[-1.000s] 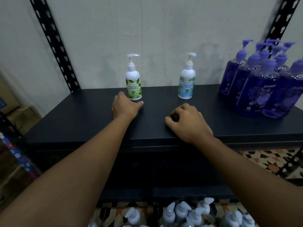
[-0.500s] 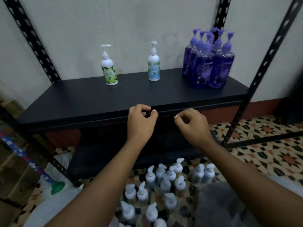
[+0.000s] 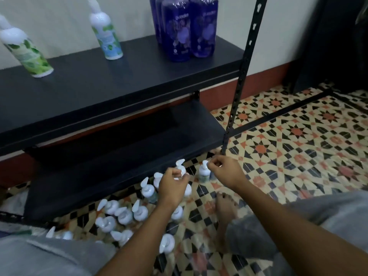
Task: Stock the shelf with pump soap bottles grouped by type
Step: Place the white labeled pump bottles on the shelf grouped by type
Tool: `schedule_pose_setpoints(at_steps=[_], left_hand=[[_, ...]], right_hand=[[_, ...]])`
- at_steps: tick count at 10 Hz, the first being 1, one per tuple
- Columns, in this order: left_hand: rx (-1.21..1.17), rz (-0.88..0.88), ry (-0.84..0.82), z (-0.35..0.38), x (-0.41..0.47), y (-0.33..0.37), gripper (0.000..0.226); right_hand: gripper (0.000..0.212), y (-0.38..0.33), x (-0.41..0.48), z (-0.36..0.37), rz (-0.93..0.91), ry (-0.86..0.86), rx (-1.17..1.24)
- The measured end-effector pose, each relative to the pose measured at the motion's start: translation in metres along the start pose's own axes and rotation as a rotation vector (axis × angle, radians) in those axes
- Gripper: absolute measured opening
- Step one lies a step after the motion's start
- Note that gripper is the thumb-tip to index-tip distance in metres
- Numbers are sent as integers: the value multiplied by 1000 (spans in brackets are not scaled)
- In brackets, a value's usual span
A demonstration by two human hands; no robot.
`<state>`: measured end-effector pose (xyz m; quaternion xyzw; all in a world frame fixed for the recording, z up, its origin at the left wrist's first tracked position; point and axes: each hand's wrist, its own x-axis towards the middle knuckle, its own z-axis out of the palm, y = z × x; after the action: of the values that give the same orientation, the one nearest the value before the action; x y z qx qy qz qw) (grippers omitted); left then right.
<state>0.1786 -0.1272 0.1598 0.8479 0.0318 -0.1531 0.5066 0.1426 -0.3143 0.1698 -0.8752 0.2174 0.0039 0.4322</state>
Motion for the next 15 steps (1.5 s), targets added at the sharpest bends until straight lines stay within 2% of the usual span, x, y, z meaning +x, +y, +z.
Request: schedule_pose_setpoints(at_steps=[2,3,4,5,6,7,8,9,10,11,12,13,14,15], left_hand=[[-39,-247,81,59,7,-50,46],[-39,-303,110,87,7,-72,56],[-57,-358,125,109,16,-88,73],[-57,-420,153,124,34,-98,76],[-50,-386,157,135,52,-108,72],[16,-406,208,141,67,-117,73],[115,-441,217,142,80,-127,70],[170,-516,101,140,93,-130,52],[177,-551,125,136,88,-120,44],[129,-396,264,140,79,-128,46],[66,-273,233,132,61,-112,46],[54,-182,170,114,43,-95,42],[38,-83,122,83,29,-76,46],[20,6,127,37,15,-39,38]], right_hand=[[23,61,19,54,146,-104,-33],[28,85,32,75,206,-117,-26],[49,110,50,94,211,-109,-18],[68,127,68,107,190,-103,-29],[77,140,86,117,135,-73,-53],[73,144,102,124,119,-68,-96],[56,143,117,127,156,-110,-168],[52,140,124,129,210,-121,-272],[42,135,124,130,213,-84,-287],[44,136,115,134,173,-64,-254],[55,130,97,133,185,-42,-245],[55,110,81,116,195,1,-175],[45,83,64,88,148,87,-68],[55,46,50,53,94,127,44]])
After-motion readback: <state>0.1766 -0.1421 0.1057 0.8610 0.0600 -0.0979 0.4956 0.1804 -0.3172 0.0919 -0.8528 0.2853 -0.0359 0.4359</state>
